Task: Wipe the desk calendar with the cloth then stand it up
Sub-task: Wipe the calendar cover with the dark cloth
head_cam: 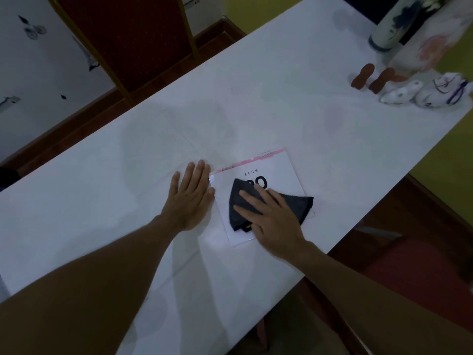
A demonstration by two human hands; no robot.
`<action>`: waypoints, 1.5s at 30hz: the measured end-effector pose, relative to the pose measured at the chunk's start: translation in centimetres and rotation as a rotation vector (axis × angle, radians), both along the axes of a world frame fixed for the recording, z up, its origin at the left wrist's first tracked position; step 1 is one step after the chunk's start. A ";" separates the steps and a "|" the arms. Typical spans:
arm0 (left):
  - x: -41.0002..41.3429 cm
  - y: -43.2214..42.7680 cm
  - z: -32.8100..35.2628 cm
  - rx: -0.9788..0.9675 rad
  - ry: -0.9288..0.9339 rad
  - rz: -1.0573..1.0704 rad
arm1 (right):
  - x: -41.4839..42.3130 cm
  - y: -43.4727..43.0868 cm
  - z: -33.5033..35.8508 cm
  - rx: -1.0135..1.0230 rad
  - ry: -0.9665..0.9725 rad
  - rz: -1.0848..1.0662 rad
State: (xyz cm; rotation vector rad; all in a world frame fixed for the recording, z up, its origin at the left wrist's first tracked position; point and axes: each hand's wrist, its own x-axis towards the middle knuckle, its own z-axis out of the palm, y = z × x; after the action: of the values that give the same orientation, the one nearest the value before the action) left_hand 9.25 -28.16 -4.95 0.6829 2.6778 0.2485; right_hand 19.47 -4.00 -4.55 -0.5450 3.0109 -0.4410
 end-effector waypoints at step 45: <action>-0.6 -0.1 -0.5 -0.023 -0.058 0.027 | -2.1 -4.0 0.6 0.052 -0.024 -0.216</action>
State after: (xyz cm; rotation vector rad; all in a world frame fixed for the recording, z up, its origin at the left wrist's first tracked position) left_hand 8.64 -28.26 -5.44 0.6235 2.6322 0.2402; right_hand 17.35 -8.02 -3.97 -0.2095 3.0600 -0.3747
